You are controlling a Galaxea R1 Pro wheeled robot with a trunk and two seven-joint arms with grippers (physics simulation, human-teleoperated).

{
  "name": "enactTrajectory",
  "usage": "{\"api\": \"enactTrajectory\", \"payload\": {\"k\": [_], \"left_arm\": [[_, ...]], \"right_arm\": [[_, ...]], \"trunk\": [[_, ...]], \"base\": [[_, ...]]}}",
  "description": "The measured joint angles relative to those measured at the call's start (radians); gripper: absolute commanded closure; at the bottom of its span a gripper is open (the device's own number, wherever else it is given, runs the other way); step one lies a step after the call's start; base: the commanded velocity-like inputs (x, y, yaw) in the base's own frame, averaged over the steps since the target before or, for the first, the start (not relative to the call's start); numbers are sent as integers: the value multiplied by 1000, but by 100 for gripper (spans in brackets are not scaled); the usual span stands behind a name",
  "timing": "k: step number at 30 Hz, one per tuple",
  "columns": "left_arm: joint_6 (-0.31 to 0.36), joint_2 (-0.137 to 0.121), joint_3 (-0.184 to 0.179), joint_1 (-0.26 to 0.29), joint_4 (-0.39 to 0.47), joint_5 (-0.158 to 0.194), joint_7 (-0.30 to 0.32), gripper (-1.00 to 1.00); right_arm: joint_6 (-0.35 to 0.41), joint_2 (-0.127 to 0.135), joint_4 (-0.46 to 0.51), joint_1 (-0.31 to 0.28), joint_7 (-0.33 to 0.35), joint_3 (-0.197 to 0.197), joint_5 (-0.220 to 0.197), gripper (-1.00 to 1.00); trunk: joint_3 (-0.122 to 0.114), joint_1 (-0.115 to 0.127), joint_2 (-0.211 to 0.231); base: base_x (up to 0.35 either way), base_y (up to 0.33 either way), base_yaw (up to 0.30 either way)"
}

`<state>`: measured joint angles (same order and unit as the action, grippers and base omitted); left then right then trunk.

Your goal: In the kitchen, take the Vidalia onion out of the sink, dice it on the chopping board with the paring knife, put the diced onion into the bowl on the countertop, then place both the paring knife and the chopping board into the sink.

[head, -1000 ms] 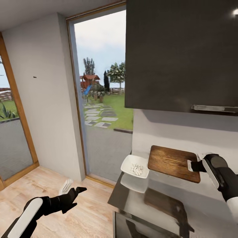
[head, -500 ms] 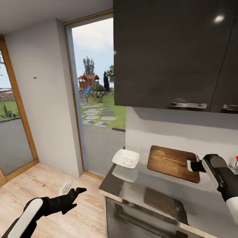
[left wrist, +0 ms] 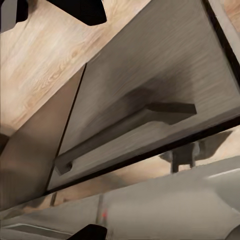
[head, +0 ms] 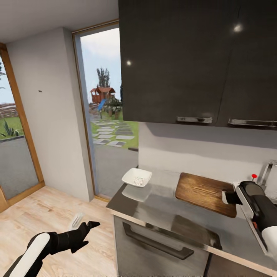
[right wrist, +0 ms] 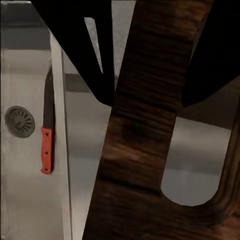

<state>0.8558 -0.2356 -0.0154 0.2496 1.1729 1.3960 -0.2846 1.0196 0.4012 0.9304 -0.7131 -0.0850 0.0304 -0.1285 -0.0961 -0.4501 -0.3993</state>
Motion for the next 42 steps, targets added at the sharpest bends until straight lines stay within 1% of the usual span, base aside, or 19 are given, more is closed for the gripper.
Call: {"api": "enactTrajectory", "payload": {"k": [2, 4, 11, 13, 14, 15, 17, 19, 21, 24, 27, 30, 31, 32, 36, 37, 38, 40, 42], "left_arm": [[0, 0, 0, 0, -1, 0, 0, -100], [0, 0, 0, 0, -2, 0, 0, -100], [0, 0, 0, 0, -9, 0, 0, -100], [0, 0, 0, 0, -14, 0, 0, -100], [0, 0, 0, 0, -16, 0, 0, -100], [0, 0, 0, 0, -16, 0, 0, -100], [0, -1, 0, 0, -17, 0, 0, -100], [0, -5, 0, 0, -24, 0, 0, -100], [0, -8, 0, 0, -31, 0, 0, -100], [0, -10, 0, 0, -38, 0, 0, -100], [0, -10, 0, 0, -41, 0, 1, -100], [0, -11, 1, 0, -41, 1, 1, -100], [0, -11, 1, 0, -41, 1, 1, -100], [0, -11, 1, 0, -41, 2, 2, -100], [0, -11, 0, 0, -41, 2, 15, -100], [0, -11, 0, 0, -41, 2, 18, -100], [0, -11, 1, 0, -41, 2, 19, -100], [1, -11, 1, 0, -41, 2, 21, -100], [1, -11, 1, 0, -41, 2, 22, -100]], "right_arm": [[0, 0, -14, -6, -6, 55, -2, 100], [0, 3, -27, -8, -8, 79, -6, 100], [1, 7, -45, -11, -11, 113, -8, 100], [1, 2, -46, -11, -12, 162, -8, 100], [1, 1, -47, -10, -13, 198, -2, 100], [3, 0, -47, -9, -13, 219, 7, 100], [10, -1, -48, -8, -13, 230, -4, 100], [25, -2, -48, -7, -12, 236, 8, 100], [25, -2, -48, -3, -11, 235, -7, 100], [25, -4, -47, 5, -12, 236, -2, 100], [25, -5, -35, 36, -21, 239, -1, 100], [25, -1, 12, 53, -39, 269, -2, 100], [24, 1, 30, 58, -44, 308, -16, 100], [25, 2, 33, 60, -46, 320, 4, 100], [25, 13, 31, 72, -45, 363, -5, 100], [25, 15, 21, 73, -45, 385, -10, 100], [25, 15, 11, 73, -47, 415, -5, 100], [25, 15, -1, 76, -35, 499, -6, 100], [25, 17, -17, 92, 0, 551, -16, 100]], "trunk": [[0, 0, 0], [0, 0, 0], [0, 0, 0], [0, 0, 0], [0, 0, 0], [0, 0, 0], [0, 0, 0], [0, 0, -1], [0, 0, 0], [0, 0, 0], [0, 0, 0], [0, 0, 0], [0, 0, 0], [0, 0, 0], [0, 0, 0], [0, 0, 0], [0, 0, 0], [0, 0, 0], [0, 0, 0]], "base": [[-136, -304, 0], [-115, -312, 0], [-88, -320, 0], [-80, -323, 0], [-80, -323, 0], [-79, -323, 0], [-72, -277, 0], [-27, -101, 0], [-14, -52, 0], [-5, -18, 0], [-1, -5, 0], [0, -1, 0], [0, 0, 0], [0, 0, 0], [0, 0, 0], [0, 0, 0], [0, 0, 0], [0, 0, 0], [0, 0, 0]]}}
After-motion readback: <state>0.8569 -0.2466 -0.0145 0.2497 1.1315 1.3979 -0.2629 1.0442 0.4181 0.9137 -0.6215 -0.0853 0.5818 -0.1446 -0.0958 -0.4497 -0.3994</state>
